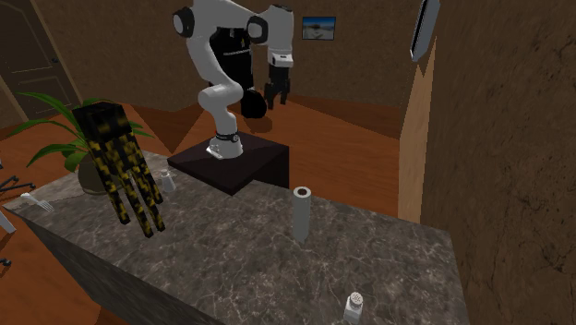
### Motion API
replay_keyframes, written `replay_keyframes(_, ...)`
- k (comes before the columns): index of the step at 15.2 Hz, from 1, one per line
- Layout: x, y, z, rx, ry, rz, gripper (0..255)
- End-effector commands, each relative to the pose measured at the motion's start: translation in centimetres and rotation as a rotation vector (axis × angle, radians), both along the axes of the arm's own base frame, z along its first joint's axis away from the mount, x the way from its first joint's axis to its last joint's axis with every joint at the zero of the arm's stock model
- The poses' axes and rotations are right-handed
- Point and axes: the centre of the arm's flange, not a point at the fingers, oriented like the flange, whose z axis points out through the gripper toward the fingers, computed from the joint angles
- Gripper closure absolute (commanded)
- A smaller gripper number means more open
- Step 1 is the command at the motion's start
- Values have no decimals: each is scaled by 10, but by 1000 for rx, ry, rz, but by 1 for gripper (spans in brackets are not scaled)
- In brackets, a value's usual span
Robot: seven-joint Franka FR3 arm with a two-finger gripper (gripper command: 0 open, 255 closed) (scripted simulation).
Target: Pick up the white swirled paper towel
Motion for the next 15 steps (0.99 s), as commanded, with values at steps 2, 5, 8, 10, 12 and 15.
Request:
replay_keyframes(2, 28, -24, -17, 9, -3, -15, 0)
replay_keyframes(5, 56, -47, -34, 19, -6, -31, 0)
replay_keyframes(8, 84, -71, -52, 29, -8, -46, 0)
replay_keyframes(10, 102, -86, -64, 36, -10, -57, 0)
replay_keyframes(12, 121, -102, -76, 43, -12, -67, 0)
replay_keyframes(15, 148, -126, -94, 53, -14, -83, 0)
